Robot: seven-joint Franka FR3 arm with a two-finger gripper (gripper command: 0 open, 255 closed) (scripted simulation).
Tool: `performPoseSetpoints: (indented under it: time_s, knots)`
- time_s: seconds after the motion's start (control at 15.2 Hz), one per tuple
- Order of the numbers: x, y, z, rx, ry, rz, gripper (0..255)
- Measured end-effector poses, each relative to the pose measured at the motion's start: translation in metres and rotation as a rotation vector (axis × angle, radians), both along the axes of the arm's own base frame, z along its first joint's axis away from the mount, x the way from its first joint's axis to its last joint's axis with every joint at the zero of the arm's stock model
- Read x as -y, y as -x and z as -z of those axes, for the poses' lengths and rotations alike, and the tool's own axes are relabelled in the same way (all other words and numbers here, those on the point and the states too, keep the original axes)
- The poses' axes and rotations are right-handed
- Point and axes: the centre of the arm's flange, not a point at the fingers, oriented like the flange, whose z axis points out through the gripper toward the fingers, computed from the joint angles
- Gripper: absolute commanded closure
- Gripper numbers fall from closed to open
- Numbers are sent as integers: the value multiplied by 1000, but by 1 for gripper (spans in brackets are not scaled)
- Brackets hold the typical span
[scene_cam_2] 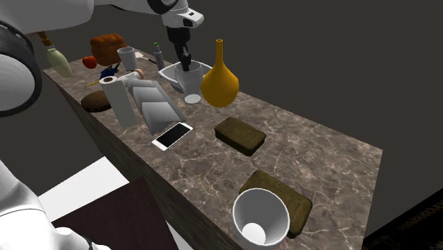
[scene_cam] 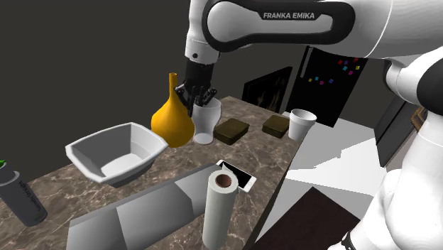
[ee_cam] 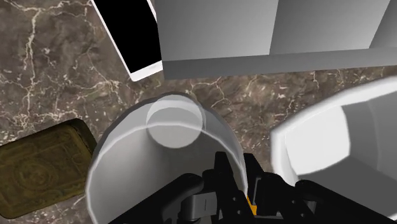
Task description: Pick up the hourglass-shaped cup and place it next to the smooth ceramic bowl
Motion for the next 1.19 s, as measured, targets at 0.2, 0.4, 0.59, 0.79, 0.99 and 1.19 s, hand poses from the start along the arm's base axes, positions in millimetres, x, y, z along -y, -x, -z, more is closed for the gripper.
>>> performPoseSetpoints:
  time_s: [0.2, 0.4, 0.59, 0.79, 0.99, 1.19]
  knots:
    - [0, -1, 16, 0, 0, 0, 255]
    - [0, 0, 32, 0, 0, 0, 255]
    - [-1, 0, 48, 0, 0, 0, 255]
    - [0, -1, 64, 0, 0, 0, 255]
    - [-1, 0, 81, 0, 0, 0, 255]
    - [-1, 0, 87, 4, -2, 0, 255]
